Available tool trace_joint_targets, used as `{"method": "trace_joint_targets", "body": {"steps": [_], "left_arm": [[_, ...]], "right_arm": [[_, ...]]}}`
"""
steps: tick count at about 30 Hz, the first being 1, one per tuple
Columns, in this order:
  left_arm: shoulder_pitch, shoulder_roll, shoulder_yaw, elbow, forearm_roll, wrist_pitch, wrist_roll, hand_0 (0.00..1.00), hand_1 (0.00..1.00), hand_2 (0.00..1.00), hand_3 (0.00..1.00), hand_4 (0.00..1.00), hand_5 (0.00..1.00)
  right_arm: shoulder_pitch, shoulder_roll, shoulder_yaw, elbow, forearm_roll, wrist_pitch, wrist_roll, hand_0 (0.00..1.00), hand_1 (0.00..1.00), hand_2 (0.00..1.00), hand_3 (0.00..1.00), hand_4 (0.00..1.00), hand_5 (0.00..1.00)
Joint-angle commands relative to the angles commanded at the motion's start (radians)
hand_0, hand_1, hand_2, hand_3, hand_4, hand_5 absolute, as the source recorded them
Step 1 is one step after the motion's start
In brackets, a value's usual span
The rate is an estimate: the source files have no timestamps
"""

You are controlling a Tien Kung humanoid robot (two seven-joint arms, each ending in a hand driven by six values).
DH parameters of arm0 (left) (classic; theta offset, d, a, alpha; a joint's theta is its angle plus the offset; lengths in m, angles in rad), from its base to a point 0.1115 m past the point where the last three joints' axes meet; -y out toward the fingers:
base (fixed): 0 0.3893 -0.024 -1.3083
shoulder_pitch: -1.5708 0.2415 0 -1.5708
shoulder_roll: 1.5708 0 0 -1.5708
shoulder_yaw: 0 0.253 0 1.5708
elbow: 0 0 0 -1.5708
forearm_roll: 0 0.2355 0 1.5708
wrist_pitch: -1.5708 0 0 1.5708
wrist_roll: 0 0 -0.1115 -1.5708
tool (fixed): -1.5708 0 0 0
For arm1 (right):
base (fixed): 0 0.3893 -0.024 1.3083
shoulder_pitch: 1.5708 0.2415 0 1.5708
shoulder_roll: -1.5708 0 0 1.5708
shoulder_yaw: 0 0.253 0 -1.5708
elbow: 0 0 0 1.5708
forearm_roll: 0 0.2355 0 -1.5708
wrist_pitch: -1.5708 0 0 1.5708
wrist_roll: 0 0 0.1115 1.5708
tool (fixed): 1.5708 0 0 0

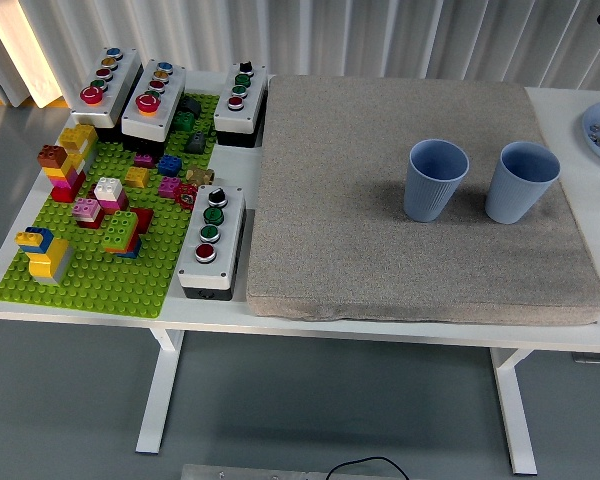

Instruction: Pick cup pour cup place

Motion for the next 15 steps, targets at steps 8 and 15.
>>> {"method": "trace_joint_targets", "body": {"steps": [8,15], "left_arm": [[-0.001,0.0,0.001,0.0,0.003,0.0,0.001,0.752,0.795,0.848,0.637,0.552,0.925],[0.0,-0.002,-0.002,0.0,0.008,-0.001,0.002,0.753,0.795,0.848,0.637,0.551,0.925]], "right_arm": [[-0.004,0.015,-0.004,-0.001,0.159,-0.104,0.038,0.851,0.775,0.776,0.788,0.822,0.779],[-0.015,0.052,-0.009,-0.033,0.289,-0.157,0.043,0.855,0.765,0.763,0.762,0.822,0.998]]}}
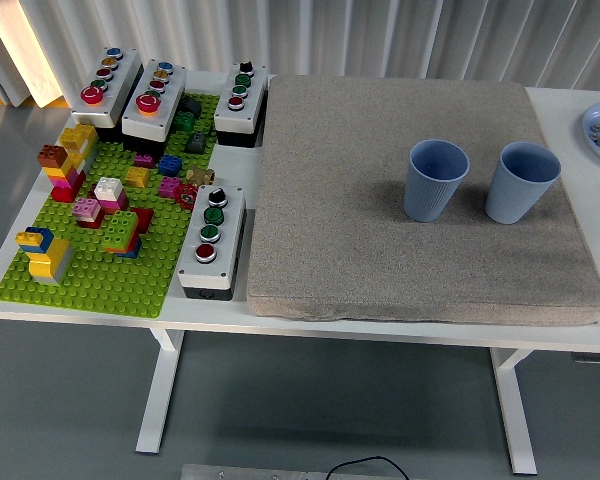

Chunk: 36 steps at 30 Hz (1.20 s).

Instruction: Pick cup pour cup place

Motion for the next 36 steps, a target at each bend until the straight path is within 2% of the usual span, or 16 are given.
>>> {"method": "trace_joint_targets", "body": {"steps": [9,18,23,26,28,36], "left_arm": [[0.001,-0.001,-0.007,0.0,0.009,-0.001,0.002,0.753,0.796,0.848,0.636,0.551,0.925],[0.001,-0.001,-0.003,0.0,0.005,-0.001,0.0,0.753,0.796,0.848,0.637,0.552,0.927],[0.002,0.0,0.003,0.0,-0.001,-0.001,-0.001,0.753,0.796,0.848,0.636,0.551,0.927],[0.004,0.0,0.01,0.0,-0.008,0.0,-0.002,0.753,0.796,0.848,0.636,0.551,0.927],[0.005,0.001,0.013,0.0,-0.01,0.0,-0.003,0.753,0.796,0.848,0.636,0.551,0.927],[0.004,0.001,0.023,0.0,-0.02,0.0,-0.005,0.753,0.796,0.848,0.636,0.551,0.927]], "right_arm": [[-0.011,0.023,0.022,-0.01,-0.041,0.006,-0.023,0.867,0.775,0.792,0.776,0.82,0.998],[-0.013,0.023,0.022,-0.009,-0.075,0.005,-0.019,0.877,0.792,0.809,0.798,0.803,0.998],[-0.014,0.028,0.016,-0.007,-0.072,-0.028,0.017,0.89,0.804,0.822,0.81,0.799,0.998],[-0.013,0.033,0.001,0.0,-0.053,-0.114,0.09,0.89,0.804,0.822,0.81,0.799,0.998],[-0.013,0.034,-0.001,0.003,-0.054,-0.142,0.108,0.89,0.804,0.822,0.81,0.799,0.998],[-0.015,0.032,-0.006,-0.002,-0.059,-0.129,0.095,0.891,0.8,0.821,0.807,0.794,0.998]]}}
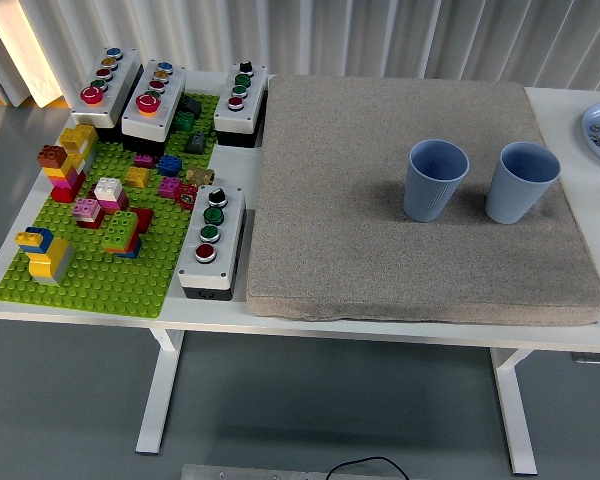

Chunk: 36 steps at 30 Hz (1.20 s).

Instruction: Pick cup pour cup place

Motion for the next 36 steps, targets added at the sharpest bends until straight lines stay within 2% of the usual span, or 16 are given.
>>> {"method": "trace_joint_targets", "body": {"steps": [7,16,17,36], "left_arm": [[-0.001,0.0,-0.009,0.0,0.009,0.0,-0.001,0.753,0.796,0.848,0.636,0.55,0.927],[-0.003,-0.001,-0.027,0.0,0.024,0.002,-0.001,0.753,0.796,0.848,0.636,0.55,0.927],[-0.002,-0.001,-0.026,0.0,0.023,0.002,-0.001,0.752,0.796,0.848,0.635,0.55,0.928],[0.004,0.0,-0.044,0.0,0.025,0.006,-0.003,0.752,0.796,0.848,0.635,0.55,0.93]], "right_arm": [[-0.002,0.0,-0.004,-0.005,-0.021,0.032,-0.021,0.899,0.803,0.821,0.809,0.796,0.969],[0.001,-0.003,-0.005,-0.007,-0.023,0.044,-0.024,0.902,0.804,0.823,0.812,0.793,0.957],[0.0,-0.003,-0.005,-0.008,-0.021,0.047,-0.023,0.901,0.805,0.822,0.811,0.783,0.918],[0.013,0.012,-0.036,-0.011,-0.025,0.063,-0.035,0.896,0.807,0.825,0.812,0.779,0.889]]}}
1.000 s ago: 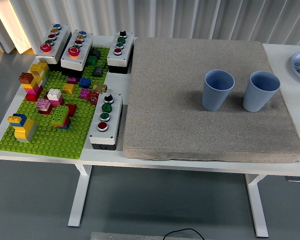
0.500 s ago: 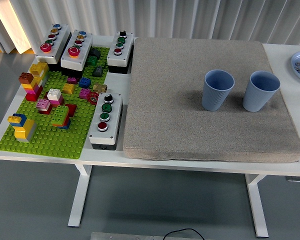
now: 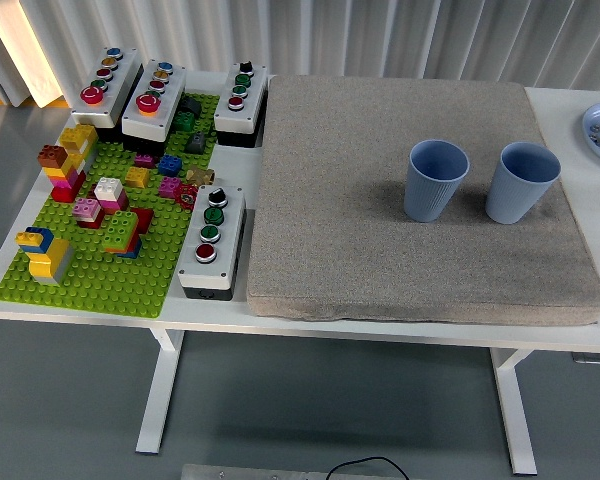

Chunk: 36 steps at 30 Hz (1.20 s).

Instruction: Pick cup pour cup place

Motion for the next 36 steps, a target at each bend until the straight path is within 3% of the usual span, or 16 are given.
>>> {"method": "trace_joint_targets", "body": {"steps": [36], "left_arm": [[0.006,0.004,0.013,0.0,-0.018,0.0,-0.003,0.752,0.796,0.846,0.636,0.547,0.934]], "right_arm": [[0.003,0.005,-0.014,-0.003,-0.002,0.005,-0.008,0.898,0.806,0.826,0.81,0.761,0.837]]}}
